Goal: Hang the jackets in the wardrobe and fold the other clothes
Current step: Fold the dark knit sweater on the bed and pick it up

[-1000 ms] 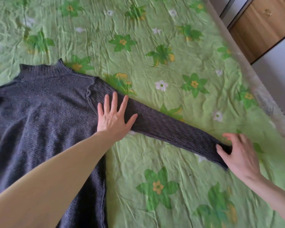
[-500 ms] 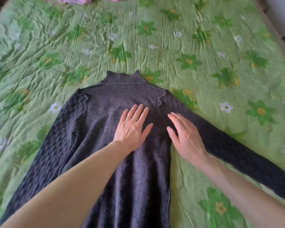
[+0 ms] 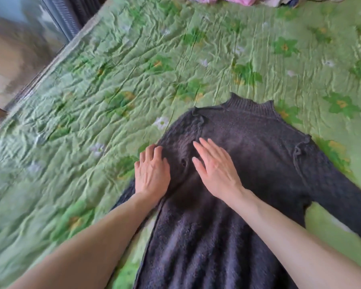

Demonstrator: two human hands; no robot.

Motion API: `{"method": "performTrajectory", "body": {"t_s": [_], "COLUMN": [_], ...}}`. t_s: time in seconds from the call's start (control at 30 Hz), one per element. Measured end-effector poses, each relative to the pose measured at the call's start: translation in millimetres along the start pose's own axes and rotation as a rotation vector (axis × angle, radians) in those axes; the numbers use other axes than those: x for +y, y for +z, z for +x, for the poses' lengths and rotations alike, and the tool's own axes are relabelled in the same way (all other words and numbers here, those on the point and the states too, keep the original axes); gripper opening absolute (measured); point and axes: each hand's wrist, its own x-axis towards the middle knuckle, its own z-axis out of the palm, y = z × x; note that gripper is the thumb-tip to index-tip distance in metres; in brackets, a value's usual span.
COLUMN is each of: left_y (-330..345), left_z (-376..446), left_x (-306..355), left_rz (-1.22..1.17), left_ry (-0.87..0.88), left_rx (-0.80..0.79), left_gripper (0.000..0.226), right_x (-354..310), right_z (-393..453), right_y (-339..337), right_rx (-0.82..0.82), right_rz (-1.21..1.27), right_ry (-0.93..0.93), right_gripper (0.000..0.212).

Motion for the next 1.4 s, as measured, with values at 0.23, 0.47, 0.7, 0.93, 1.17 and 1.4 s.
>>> {"method": "performTrajectory", "body": {"t_s": [0.23,0.47,0.7,0.93,1.17,1.4], "left_y": [-38,-85,-147,-225,-232,-203], "left_z": [13,2,-13,10,20,7], "left_x": [-62,-117,-195,-265,-325,-335], "left_rz": [-0.159,-0.086,-0.363,-0.353,-0.396,-0.545], "left_ry": [-0.17,-0.175,-0.32,-0.43,-0.509,-0.659], "left_rx": [-0.434,-1.014,-1.068,-0.731,-0.427,-0.283], "left_gripper": [0.049,0.097,0.048,0.053,0.023,0.024], "right_x": [-50,-98,-104,-125,-162,-180], "right_z": [44,109,137,146,116,90], "right_y": [14,-5,-17,-2,46,104], "right_rx": [-0.128,-0.435,-0.299,-0.154,-0.002,-0.193], "right_rz": [-0.208,-0.584,-0.391,-0.366,-0.288,-0.138], "right_ry": [-0.228,-0.501,-0.28,-0.129,0.017,0.523], "right_gripper": [0.063,0.048,0.034,0.032,0.056,0.08]}}
